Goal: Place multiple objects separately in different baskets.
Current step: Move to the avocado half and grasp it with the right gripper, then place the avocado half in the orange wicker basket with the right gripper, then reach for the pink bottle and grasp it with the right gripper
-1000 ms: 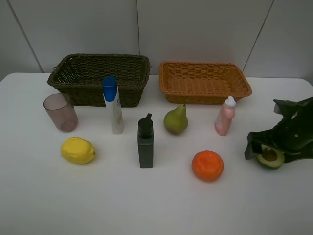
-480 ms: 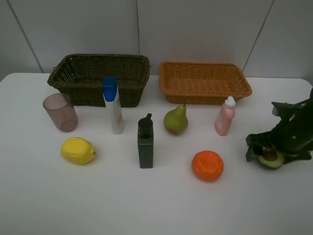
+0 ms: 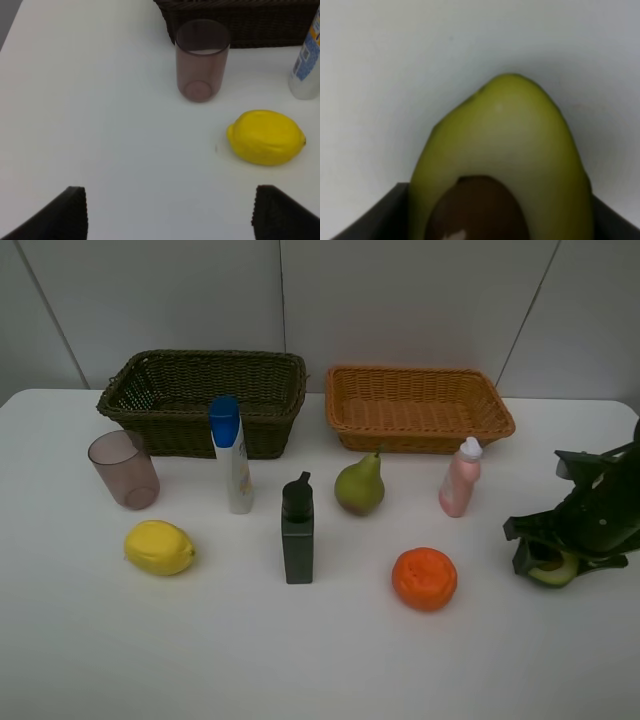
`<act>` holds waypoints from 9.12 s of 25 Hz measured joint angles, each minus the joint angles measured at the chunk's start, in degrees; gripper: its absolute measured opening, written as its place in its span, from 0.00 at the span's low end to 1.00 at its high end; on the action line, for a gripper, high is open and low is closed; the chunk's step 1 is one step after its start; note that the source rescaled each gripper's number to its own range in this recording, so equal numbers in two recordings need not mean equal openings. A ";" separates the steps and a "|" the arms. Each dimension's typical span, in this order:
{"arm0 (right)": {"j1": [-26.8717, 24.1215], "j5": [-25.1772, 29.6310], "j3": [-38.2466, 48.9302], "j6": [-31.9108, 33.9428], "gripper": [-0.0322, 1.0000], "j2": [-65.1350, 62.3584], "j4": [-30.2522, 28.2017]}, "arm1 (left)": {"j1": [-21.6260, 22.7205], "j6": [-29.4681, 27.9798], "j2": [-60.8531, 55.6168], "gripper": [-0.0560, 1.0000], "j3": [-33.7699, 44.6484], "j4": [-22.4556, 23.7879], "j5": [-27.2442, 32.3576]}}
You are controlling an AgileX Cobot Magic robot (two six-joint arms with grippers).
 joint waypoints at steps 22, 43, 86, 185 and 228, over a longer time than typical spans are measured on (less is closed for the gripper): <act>0.00 10.26 -2.31 0.00 0.49 -5.57 -0.44 | 0.00 0.00 0.00 0.89 0.00 0.00 0.00; 3.00 29.03 -26.35 -6.74 0.48 -11.72 -8.57 | 0.00 0.00 0.00 0.89 0.00 0.00 0.00; 5.37 -5.97 -51.14 -16.14 0.48 26.18 -1.43 | 0.00 0.00 0.00 0.89 0.00 0.00 0.00; 14.35 0.90 -23.54 -1.48 0.98 11.48 -0.42 | 0.00 0.00 0.00 0.89 0.00 0.00 0.00; 14.33 0.89 -23.84 -1.28 0.27 11.48 -0.19 | 0.00 0.00 0.00 0.89 0.00 0.00 0.00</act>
